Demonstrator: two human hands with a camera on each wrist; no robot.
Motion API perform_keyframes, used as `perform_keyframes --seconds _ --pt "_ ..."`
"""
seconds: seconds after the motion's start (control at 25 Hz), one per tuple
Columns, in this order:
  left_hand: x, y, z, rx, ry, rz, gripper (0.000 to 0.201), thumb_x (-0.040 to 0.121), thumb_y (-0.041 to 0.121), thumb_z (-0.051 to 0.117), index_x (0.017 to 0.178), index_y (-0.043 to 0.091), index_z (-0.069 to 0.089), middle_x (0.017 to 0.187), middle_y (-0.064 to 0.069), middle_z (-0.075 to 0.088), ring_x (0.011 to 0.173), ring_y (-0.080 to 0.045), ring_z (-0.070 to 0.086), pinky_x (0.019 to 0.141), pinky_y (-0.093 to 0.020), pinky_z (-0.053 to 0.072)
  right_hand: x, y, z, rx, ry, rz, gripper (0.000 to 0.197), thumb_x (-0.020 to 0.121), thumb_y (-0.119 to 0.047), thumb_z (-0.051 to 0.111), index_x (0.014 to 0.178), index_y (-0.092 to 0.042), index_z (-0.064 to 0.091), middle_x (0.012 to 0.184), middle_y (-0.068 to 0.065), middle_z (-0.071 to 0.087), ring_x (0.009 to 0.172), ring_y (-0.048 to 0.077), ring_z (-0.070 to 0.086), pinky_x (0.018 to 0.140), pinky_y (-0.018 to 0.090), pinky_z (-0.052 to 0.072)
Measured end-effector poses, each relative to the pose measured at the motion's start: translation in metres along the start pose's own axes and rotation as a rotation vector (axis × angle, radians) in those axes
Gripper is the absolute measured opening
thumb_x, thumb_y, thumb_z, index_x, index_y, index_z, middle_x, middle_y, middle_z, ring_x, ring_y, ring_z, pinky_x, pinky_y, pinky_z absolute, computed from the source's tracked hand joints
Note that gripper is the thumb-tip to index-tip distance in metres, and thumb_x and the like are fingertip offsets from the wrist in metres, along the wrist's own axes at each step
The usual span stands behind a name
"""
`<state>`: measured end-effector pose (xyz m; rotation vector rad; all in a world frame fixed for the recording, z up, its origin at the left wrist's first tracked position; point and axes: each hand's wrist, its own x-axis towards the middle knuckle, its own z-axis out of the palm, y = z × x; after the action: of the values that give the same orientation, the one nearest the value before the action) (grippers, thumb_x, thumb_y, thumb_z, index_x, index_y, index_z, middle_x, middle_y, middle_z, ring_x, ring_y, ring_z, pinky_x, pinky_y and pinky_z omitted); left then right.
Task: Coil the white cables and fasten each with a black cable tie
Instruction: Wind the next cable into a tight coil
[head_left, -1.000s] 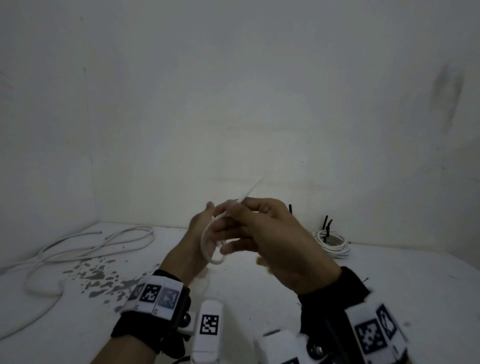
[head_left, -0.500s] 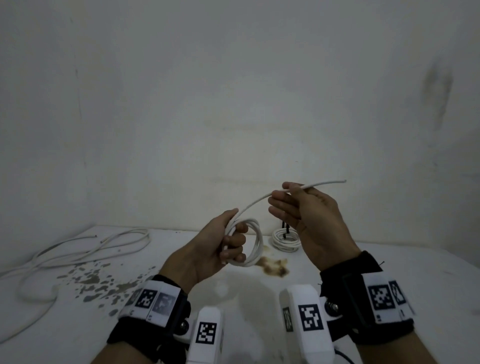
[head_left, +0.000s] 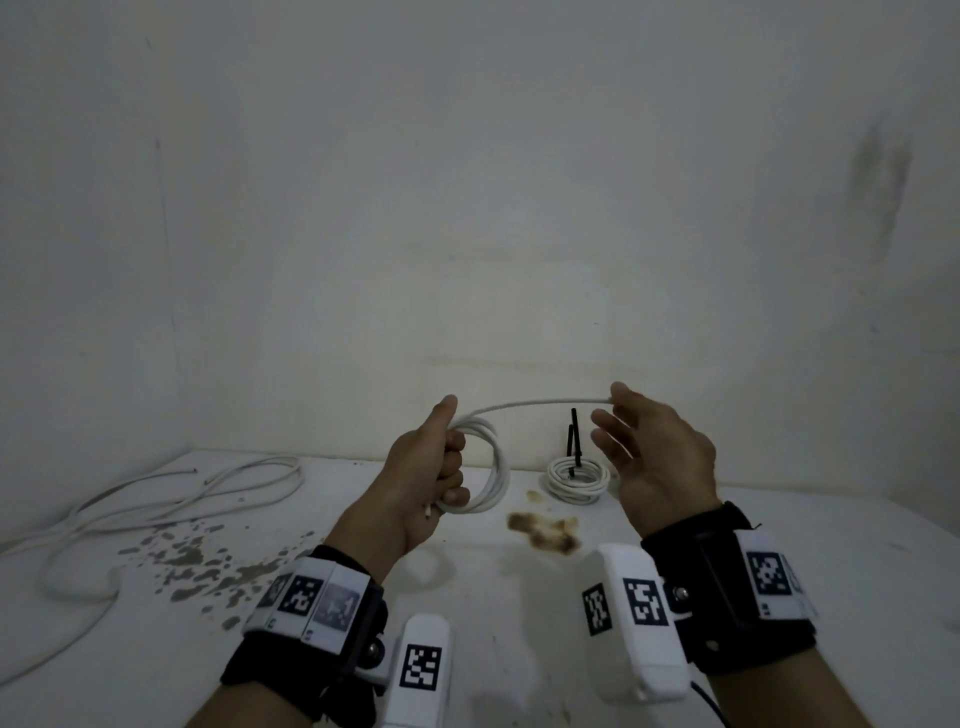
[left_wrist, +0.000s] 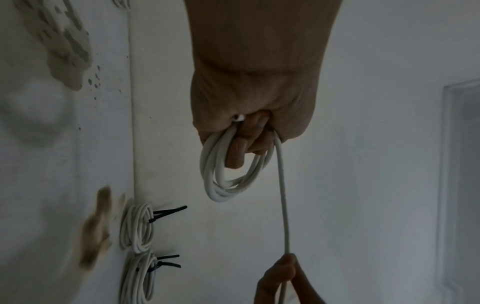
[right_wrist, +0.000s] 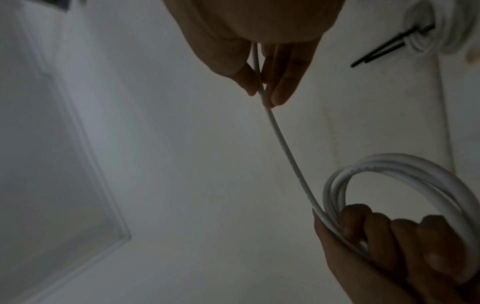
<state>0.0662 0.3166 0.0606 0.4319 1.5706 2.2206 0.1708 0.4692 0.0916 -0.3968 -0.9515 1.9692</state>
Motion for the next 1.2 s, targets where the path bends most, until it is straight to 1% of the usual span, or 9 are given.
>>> perform_keyframes --seconds 0.08,0.32,0.52,0.64,0.72,0.84,0.88,1.0,1.2 --pt "0.003 0.001 -0.004 -0.051 0.047 0.011 0.047 0.098 0.049 0.05 0.065 0.017 0.04 0.045 0.006 0.018 0.034 -0.01 0.014 0.039 -0.021 0.019 0.002 0.003 -0.004 -0.068 -0.04 0.029 0.023 0.08 -0.009 0.08 0.098 0.0 0.069 0.083 0.01 0.07 0.055 0.015 0.069 0.048 0.024 0.054" --pt "0.008 0.005 -0.014 -0.185 0.091 0.0 0.053 0.1 0.054 0.039 0.063 0.016 0.039 0.04 0.005 0.02 0.028 -0.01 0.015 0.033 -0.017 0.021 -0.019 0.006 0.004 -0.676 -0.641 -0.024 0.021 0.085 -0.016 0.076 0.089 0.004 0.071 0.084 0.019 0.075 0.07 0.024 0.071 0.059 0.03 0.056" --pt "-0.001 0.003 -0.001 -0.111 -0.012 -0.001 0.058 0.1 0.058 0.032 0.059 0.018 0.038 0.045 0.004 0.018 0.03 -0.01 0.013 0.035 -0.018 0.021 -0.028 0.019 0.014 -0.629 -0.59 -0.164 0.018 0.085 -0.006 0.076 0.099 -0.002 0.064 0.075 0.017 0.075 0.068 0.027 0.073 0.059 0.032 0.057" --pt "-0.003 0.003 0.0 -0.104 -0.056 -0.023 0.057 0.099 0.059 0.032 0.059 0.019 0.038 0.045 0.004 0.017 0.03 -0.01 0.013 0.036 -0.018 0.02 -0.024 0.028 0.011 -0.824 -0.55 -0.36 0.014 0.083 -0.01 0.078 0.091 -0.016 0.068 0.075 0.005 0.074 0.063 0.018 0.07 0.055 0.028 0.052" --pt "-0.003 0.003 -0.001 -0.1 -0.064 -0.027 0.057 0.099 0.059 0.033 0.06 0.019 0.037 0.045 0.005 0.017 0.03 -0.01 0.014 0.035 -0.019 0.02 -0.021 0.033 0.009 -0.907 -0.518 -0.475 0.018 0.081 -0.01 0.078 0.082 -0.018 0.062 0.083 0.001 0.068 0.065 0.019 0.067 0.058 0.034 0.056" --pt "-0.003 0.004 -0.002 -0.078 -0.074 -0.02 0.056 0.1 0.058 0.032 0.061 0.019 0.037 0.045 0.005 0.017 0.029 -0.01 0.014 0.035 -0.019 0.022 -0.016 0.041 0.004 -0.799 -0.646 -0.421 0.024 0.083 0.003 0.069 0.079 -0.008 0.048 0.092 0.012 0.068 0.085 0.027 0.071 0.075 0.05 0.06" --pt "-0.004 0.005 -0.002 -0.064 -0.088 -0.024 0.056 0.1 0.058 0.032 0.061 0.019 0.038 0.044 0.005 0.019 0.029 -0.009 0.014 0.035 -0.019 0.023 -0.015 0.044 0.002 -0.745 -0.711 -0.353 0.021 0.085 0.007 0.065 0.081 -0.003 0.048 0.095 0.017 0.068 0.087 0.028 0.072 0.073 0.05 0.06" --pt "-0.006 0.005 -0.001 -0.022 -0.141 -0.043 0.057 0.099 0.058 0.036 0.059 0.018 0.042 0.042 0.005 0.022 0.03 -0.008 0.015 0.034 -0.018 0.027 -0.022 0.057 -0.003 -0.737 -0.824 -0.29 0.016 0.089 0.014 0.053 0.097 0.001 0.056 0.103 0.016 0.069 0.082 0.012 0.071 0.061 0.022 0.055" --pt "0.001 0.012 -0.006 -0.266 -0.138 -0.091 0.054 0.098 0.057 0.04 0.06 0.018 0.037 0.036 0.006 0.019 0.023 -0.007 0.015 0.027 -0.015 0.02 -0.023 0.059 0.004 -0.609 -0.75 -0.25 0.046 0.091 0.005 0.059 0.115 -0.02 0.03 0.092 0.014 0.064 0.071 0.015 0.068 0.06 0.019 0.051"
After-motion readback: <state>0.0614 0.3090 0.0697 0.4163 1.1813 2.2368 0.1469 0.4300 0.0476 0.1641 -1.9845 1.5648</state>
